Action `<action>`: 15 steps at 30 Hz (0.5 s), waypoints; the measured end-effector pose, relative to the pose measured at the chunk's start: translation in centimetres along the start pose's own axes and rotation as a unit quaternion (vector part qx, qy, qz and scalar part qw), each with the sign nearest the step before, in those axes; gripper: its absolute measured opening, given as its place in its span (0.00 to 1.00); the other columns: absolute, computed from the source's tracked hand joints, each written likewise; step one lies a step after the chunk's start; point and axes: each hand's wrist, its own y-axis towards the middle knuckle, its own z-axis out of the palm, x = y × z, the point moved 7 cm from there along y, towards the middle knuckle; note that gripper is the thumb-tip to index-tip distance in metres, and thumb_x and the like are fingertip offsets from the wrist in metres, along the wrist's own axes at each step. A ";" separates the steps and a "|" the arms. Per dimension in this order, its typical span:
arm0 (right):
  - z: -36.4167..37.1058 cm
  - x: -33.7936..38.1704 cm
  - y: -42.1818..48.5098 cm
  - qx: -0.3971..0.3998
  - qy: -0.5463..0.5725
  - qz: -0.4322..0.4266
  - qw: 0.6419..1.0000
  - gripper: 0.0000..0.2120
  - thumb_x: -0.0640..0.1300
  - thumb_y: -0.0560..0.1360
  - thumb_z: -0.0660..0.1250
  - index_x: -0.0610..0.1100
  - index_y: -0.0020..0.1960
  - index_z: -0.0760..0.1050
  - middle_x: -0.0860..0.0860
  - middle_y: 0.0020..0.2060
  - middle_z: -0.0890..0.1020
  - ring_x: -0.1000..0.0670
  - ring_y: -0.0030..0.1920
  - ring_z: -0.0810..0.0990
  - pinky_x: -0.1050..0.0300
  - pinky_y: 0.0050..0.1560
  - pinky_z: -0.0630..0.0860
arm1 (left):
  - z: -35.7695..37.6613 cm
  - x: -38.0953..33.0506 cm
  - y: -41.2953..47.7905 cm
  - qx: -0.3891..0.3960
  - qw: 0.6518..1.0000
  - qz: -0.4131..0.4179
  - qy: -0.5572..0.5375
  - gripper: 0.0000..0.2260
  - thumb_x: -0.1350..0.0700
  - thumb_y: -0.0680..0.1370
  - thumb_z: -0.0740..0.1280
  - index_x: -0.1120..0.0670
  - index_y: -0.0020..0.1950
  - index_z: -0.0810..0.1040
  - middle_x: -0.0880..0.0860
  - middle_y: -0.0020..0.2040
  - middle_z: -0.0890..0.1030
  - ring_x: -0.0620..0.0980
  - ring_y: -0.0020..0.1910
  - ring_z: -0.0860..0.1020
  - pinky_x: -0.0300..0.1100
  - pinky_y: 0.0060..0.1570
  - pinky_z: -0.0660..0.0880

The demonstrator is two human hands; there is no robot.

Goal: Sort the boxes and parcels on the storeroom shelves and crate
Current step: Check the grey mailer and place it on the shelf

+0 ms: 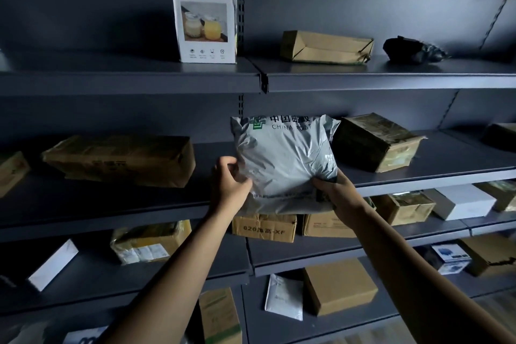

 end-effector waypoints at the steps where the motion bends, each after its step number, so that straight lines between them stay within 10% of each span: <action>1: -0.3 0.2 -0.1 0.016 -0.004 -0.005 1.000 0.21 0.27 0.73 0.65 0.44 0.62 0.74 0.41 0.56 0.81 0.42 0.56 0.80 0.43 0.59 0.76 | 0.1 -0.6 -0.4 -0.010 1.000 0.004 0.001 0.20 0.59 0.65 0.71 0.37 0.46 0.67 0.55 0.52 0.77 0.54 0.51 0.77 0.56 0.51 0.77; 6: -1.4 0.3 -0.4 0.061 0.014 -0.019 0.998 0.27 0.22 0.71 0.64 0.41 0.65 0.71 0.40 0.58 0.80 0.40 0.58 0.78 0.42 0.59 0.75 | 0.8 -2.7 -2.2 -0.022 0.999 0.000 -0.025 0.10 0.61 0.74 0.70 0.53 0.50 0.70 0.57 0.51 0.77 0.55 0.49 0.78 0.45 0.47 0.76; 15: -1.1 1.5 -0.9 0.088 0.019 0.005 0.996 0.18 0.33 0.75 0.68 0.41 0.63 0.73 0.41 0.55 0.83 0.38 0.57 0.80 0.41 0.60 0.77 | 1.5 -3.6 -3.8 -0.049 0.998 0.022 0.042 0.16 0.59 0.71 0.73 0.48 0.51 0.69 0.57 0.54 0.76 0.55 0.53 0.76 0.54 0.54 0.76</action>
